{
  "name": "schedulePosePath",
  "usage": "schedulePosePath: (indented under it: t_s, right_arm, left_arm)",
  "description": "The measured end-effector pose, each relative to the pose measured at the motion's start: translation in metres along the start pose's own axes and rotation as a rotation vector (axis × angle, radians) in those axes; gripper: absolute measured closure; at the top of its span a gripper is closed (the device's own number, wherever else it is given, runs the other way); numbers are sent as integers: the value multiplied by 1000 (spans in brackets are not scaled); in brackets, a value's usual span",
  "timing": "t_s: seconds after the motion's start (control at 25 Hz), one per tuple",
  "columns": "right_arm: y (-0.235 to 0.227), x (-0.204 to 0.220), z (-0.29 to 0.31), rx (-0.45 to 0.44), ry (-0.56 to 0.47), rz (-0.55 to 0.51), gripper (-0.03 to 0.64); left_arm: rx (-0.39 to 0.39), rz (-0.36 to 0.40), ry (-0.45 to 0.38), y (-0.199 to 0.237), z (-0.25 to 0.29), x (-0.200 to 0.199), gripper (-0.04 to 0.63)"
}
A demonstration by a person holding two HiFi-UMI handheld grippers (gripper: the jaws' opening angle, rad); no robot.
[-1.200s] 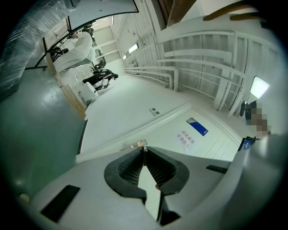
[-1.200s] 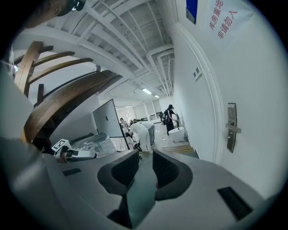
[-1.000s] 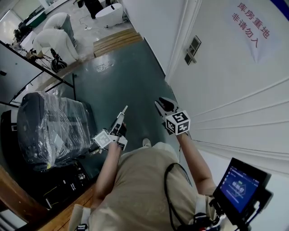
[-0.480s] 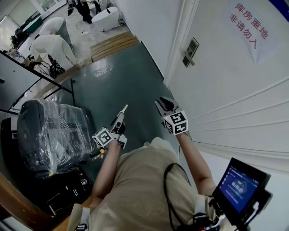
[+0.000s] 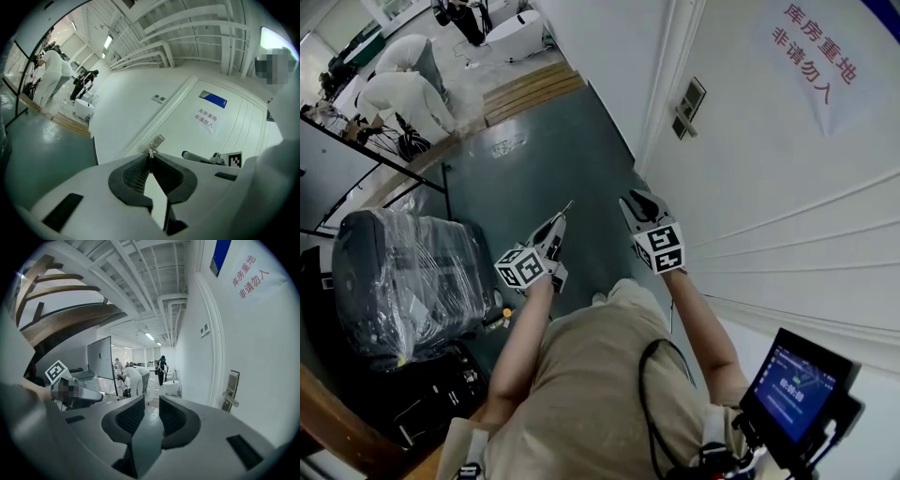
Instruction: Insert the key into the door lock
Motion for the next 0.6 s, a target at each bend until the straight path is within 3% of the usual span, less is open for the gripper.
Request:
schedulePosePath:
  t_s: [0.12,0.6]
  right_arm:
    - [-4,0,-2,-2,2,5,512]
    - [-95,-18,-28,34,-8,37,512]
  left_arm:
    - [7,-6,5,-1,7,2,561]
    - [30,-42,50,-40,81,7,561]
Point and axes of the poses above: the fingertips, and each gripper's own axes: z forward along the fingers, y to its left, x out of its underside, the point moved 1 cm from there along -z, backward along the fingers, and after that the axes turned 5 degrees about z, right-handed, at the moved point
